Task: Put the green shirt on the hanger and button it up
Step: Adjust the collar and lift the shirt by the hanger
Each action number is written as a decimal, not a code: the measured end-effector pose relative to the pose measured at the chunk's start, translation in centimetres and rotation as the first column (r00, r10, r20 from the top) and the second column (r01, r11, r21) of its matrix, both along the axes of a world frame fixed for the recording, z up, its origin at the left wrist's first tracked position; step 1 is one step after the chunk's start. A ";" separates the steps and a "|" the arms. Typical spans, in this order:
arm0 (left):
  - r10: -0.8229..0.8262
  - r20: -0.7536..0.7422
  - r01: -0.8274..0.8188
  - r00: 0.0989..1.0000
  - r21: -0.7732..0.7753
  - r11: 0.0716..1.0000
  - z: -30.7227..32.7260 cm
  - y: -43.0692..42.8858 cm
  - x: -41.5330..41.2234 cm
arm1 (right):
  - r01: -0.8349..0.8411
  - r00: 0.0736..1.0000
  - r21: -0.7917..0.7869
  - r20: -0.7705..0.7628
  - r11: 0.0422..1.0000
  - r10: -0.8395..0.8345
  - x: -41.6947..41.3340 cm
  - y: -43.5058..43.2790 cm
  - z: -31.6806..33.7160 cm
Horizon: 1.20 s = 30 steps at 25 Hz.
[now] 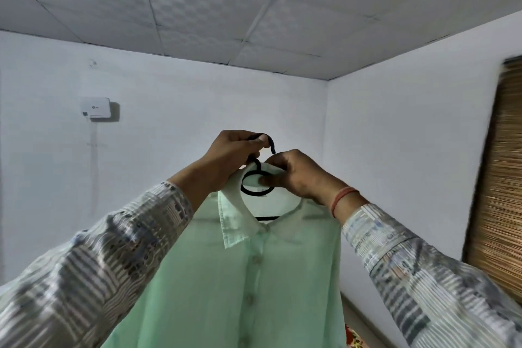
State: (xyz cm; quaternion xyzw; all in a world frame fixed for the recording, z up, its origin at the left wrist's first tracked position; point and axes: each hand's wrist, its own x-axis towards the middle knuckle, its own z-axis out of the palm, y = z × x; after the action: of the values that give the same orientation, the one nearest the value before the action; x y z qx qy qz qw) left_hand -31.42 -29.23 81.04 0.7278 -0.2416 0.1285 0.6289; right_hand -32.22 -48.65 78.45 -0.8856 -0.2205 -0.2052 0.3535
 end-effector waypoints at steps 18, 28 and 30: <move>-0.354 0.171 0.287 0.920 0.324 0.902 -3.7 -35.8 -16.2 | 0.735 0.671 -0.055 0.204 0.676 -0.712 -28.2 -35.6 -1.6; -0.749 0.099 0.754 0.655 -0.042 0.655 -2.6 -58.2 -31.5 | 0.883 0.468 -0.116 0.233 0.454 -0.852 -47.1 -51.1 -1.0; -0.810 0.022 0.810 0.586 -0.028 0.586 -2.8 -62.0 -34.4 | 0.927 0.374 -0.110 0.216 0.358 -0.902 -50.6 -53.7 -1.7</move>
State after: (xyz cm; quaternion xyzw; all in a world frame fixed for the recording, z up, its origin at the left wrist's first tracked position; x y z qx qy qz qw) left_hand -65.86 -91.21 78.28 0.5268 -0.5460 -0.1650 0.6302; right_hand -82.79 -102.34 76.71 -0.8762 0.2689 -0.3940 0.0686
